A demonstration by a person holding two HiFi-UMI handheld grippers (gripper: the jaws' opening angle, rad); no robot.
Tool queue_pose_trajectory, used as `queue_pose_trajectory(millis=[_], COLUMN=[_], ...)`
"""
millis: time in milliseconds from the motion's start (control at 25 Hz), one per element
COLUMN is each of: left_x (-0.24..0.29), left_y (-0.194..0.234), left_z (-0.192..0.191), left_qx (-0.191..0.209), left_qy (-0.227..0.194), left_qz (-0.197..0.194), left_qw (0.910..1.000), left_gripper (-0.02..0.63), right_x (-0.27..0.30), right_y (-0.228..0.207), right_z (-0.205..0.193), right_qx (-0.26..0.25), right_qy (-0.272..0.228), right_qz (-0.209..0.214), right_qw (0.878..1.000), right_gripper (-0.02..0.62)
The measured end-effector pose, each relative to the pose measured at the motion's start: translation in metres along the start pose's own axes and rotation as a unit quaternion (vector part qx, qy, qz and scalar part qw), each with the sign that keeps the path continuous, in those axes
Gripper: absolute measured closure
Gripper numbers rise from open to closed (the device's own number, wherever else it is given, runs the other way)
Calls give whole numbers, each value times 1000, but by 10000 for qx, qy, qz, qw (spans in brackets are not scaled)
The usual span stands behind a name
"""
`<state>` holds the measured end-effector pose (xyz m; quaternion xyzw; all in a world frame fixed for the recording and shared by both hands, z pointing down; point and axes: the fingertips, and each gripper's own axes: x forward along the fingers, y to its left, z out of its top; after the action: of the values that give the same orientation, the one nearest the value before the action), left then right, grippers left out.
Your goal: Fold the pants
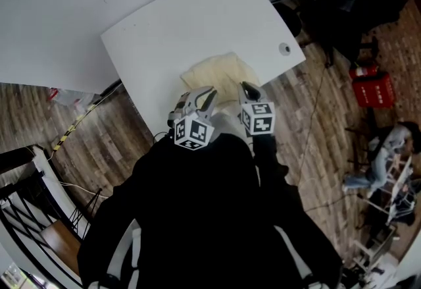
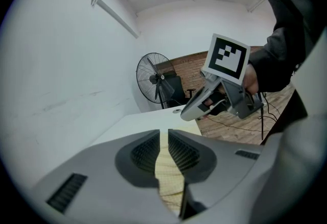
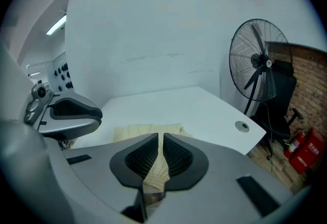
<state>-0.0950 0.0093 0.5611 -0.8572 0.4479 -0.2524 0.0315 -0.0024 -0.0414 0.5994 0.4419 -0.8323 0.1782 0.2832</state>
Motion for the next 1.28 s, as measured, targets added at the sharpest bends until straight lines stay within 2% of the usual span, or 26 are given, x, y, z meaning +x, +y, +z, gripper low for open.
queue_pose_trajectory(millis=[320, 440, 680, 960, 1280], left_x=[-11, -15, -29, -41, -57], left_y=[11, 16, 28, 45, 57], left_z=[13, 18, 40, 61, 74], left_qx=[-471, -780, -1380, -2064, -2267], left_qy=[-97, -161, -365, -557, -726], left_qz=[53, 54, 120, 171, 309], left_qw=[9988, 9968, 9897, 9767, 9708], left_gripper=[571, 572, 600, 604, 604], right_x=[-14, -22, -40, -57, -78], right_y=[7, 11, 27, 41, 48], right_z=[26, 38, 60, 78, 106], right_qx=[-10, 21, 135, 346, 455], right_qy=[-329, -533, -958, -1279, -1863], right_qz=[-88, -75, 64, 324, 375], right_qw=[9994, 9985, 9953, 9907, 9807], right_gripper=[572, 572, 572, 572, 592])
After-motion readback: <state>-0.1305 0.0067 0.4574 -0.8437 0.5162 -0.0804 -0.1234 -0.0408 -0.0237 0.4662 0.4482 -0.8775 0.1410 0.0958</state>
